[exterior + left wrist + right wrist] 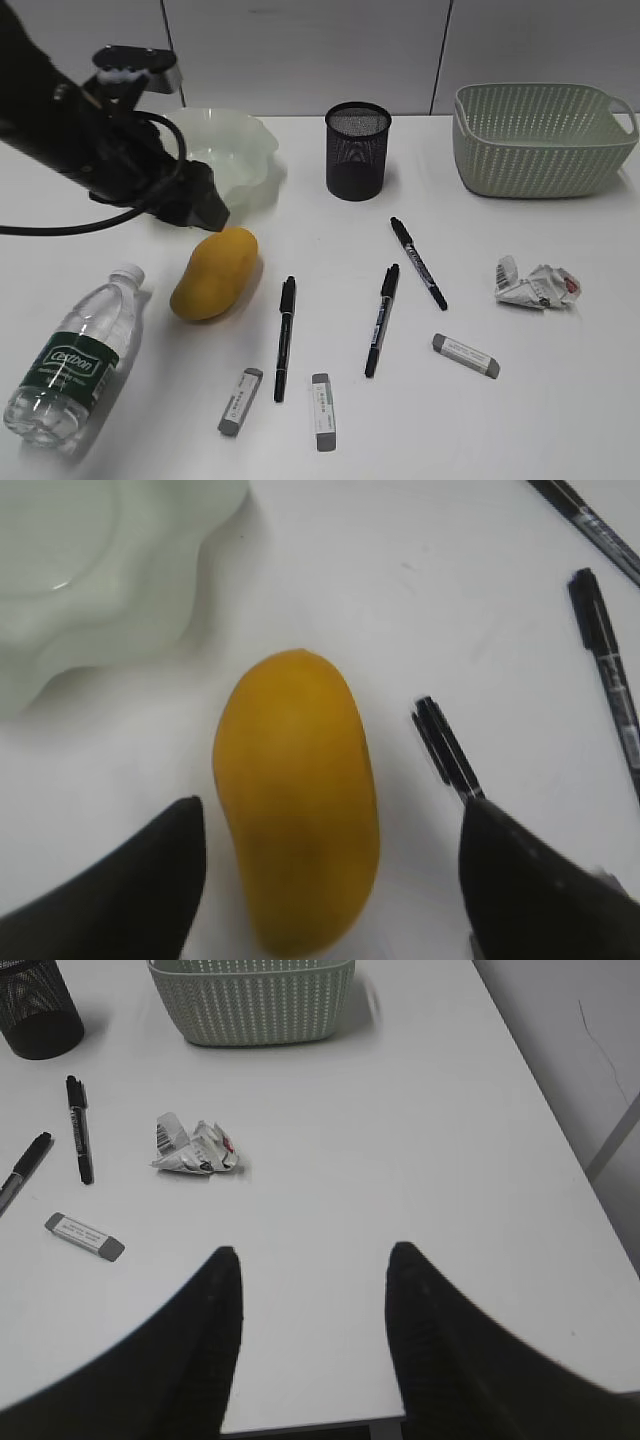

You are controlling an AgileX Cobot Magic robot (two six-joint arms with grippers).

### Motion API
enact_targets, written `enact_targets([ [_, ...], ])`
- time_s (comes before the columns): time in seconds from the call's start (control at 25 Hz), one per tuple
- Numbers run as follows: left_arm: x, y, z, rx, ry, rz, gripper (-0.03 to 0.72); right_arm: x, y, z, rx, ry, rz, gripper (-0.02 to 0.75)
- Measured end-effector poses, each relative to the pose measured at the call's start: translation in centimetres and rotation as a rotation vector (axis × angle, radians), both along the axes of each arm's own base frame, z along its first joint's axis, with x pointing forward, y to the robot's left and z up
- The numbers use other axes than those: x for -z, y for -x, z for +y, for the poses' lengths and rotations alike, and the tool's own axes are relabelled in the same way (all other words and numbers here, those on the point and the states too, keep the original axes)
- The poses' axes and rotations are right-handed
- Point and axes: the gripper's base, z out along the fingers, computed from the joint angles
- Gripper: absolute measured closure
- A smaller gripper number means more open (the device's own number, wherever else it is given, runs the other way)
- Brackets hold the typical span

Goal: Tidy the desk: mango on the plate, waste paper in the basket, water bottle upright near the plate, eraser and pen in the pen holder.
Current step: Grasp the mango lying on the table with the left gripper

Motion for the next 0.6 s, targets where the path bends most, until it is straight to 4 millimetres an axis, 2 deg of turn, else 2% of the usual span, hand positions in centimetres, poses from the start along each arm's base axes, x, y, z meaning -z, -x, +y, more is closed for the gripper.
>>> enact_targets([
  [0.12, 1.9, -2.1, -1.0, -0.013, -0.010, 0.036, 0.090, 0.0, 0.0, 0.0, 0.000, 0.000, 0.000, 0.357],
  [0.24, 3.6, -3.2, -1.6, -0.043, -0.037, 0.078, 0.090, 0.0, 0.0, 0.0, 0.000, 0.000, 0.000, 0.357],
  [0.48, 6.8, -3.1, -2.6, -0.022, -0.123, 0.135, 0.093, 0.0, 0.0, 0.0, 0.000, 0.000, 0.000, 0.357],
  [0.6, 7.1, -3.2, -3.0, -0.014, -0.125, 0.123, 0.093, 0.0, 0.0, 0.0, 0.000, 0.000, -0.001, 0.357],
])
